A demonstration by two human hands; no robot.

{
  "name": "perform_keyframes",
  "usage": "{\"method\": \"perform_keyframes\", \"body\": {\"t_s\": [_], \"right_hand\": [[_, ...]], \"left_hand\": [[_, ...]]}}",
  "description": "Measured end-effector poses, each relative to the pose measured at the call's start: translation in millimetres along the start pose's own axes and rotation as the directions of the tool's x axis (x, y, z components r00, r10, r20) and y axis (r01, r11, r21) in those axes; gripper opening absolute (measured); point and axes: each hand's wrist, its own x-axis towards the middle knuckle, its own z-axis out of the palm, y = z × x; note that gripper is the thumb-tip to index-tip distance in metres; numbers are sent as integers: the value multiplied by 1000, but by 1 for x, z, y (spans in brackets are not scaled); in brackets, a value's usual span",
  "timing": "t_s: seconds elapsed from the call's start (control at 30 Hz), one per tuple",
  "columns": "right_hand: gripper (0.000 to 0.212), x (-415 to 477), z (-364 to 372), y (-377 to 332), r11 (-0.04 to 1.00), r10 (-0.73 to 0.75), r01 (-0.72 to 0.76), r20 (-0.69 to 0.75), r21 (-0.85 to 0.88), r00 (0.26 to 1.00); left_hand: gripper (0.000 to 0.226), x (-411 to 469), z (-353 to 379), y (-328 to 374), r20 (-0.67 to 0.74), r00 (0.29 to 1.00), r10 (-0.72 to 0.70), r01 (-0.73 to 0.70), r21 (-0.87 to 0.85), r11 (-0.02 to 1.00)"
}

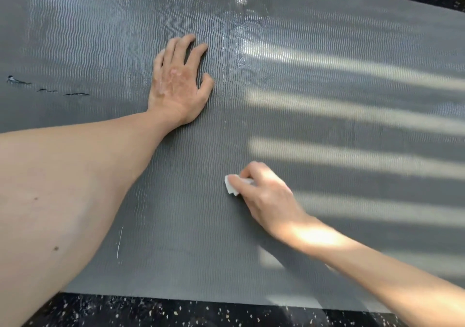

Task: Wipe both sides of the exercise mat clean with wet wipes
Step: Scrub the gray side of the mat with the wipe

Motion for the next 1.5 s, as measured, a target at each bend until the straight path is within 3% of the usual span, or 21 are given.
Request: {"method": "perform_keyframes", "body": {"t_s": [0.1, 0.17, 0.27, 0.33, 0.37, 0.43, 0.53, 0.67, 0.83, 0.9, 0.97, 1.03, 1.1, 1.17, 1.23, 1.3, 1.33, 1.43, 1.5], "right_hand": [[21, -31, 12, -21, 992, -101, 110, 143, -57, 985], [16, -38, 10, -26, 977, -199, 208, 159, -43, 967], [13, -14, 5, -9, 991, -106, 106, -3, -80, 994], [21, -16, 15, -13, 999, -40, 40, -53, -19, 998], [24, -25, 22, -20, 997, -68, 66, -77, -27, 995], [22, -54, 34, -39, 988, -151, 150, 8, 18, 989], [18, -58, 34, -32, 956, -286, 286, 4, -73, 958], [18, -37, 24, -14, 998, -55, 54, -153, -10, 987], [5, -97, 46, -46, 971, -239, 235, 87, 53, 967], [14, -83, 47, -37, 981, -171, 176, -65, 87, 983], [13, -70, 39, -38, 995, -73, 80, -123, 54, 990], [24, -82, 50, -48, 995, -87, 91, -83, 43, 993], [31, -107, 67, -54, 984, -171, 169, 46, 52, 984], [21, -109, 66, -53, 959, -280, 283, 125, -13, 952], [8, -94, 54, -48, 972, -235, 235, 7, -3, 972], [22, -102, 59, -47, 968, -241, 244, -63, 50, 968], [23, -110, 61, -52, 968, -241, 244, -55, 58, 969], [17, -139, 67, -63, 941, -327, 337, 167, -39, 930], [8, -126, 60, -54, 978, -209, 208, 80, 28, 975]], "left_hand": [[58, -1, -2, 1, 9, 1000, -5, 5, 5, 1000], [58, -1, -4, 2, 14, 1000, -1, 0, 21, 1000], [58, -2, -7, 5, 33, 999, 3, -4, 32, 999], [58, -5, -7, 6, 40, 999, 6, -8, 56, 998], [57, -6, -7, 8, 47, 999, 5, -8, 68, 998], [57, -7, -5, 9, 80, 997, -19, 12, 90, 996], [56, -9, -2, 12, 114, 992, -58, 44, 125, 991], [55, -35, -2, 21, 132, 987, -92, 80, 96, 992], [56, -123, -2, 34, 153, 987, -49, 33, 110, 993], [59, -158, -1, 40, 149, 988, -35, 15, 134, 991], [62, -179, 1, 44, 143, 989, -45, 26, 132, 991], [62, -185, 0, 47, 140, 988, -57, 41, 110, 993], [63, -184, -2, 49, 139, 988, -64, 50, 99, 994], [64, -183, -3, 50, 131, 989, -61, 48, 105, 993], [65, -182, -3, 51, 129, 990, -61, 48, 103, 994], [65, -183, -3, 51, 131, 989, -60, 47, 100, 994], [66, -183, -4, 51, 132, 989, -61, 49, 93, 994], [66, -183, -5, 50, 125, 991, -55, 44, 82, 996], [64, -183, -4, 50, 111, 992, -58, 49, 85, 995]]}}
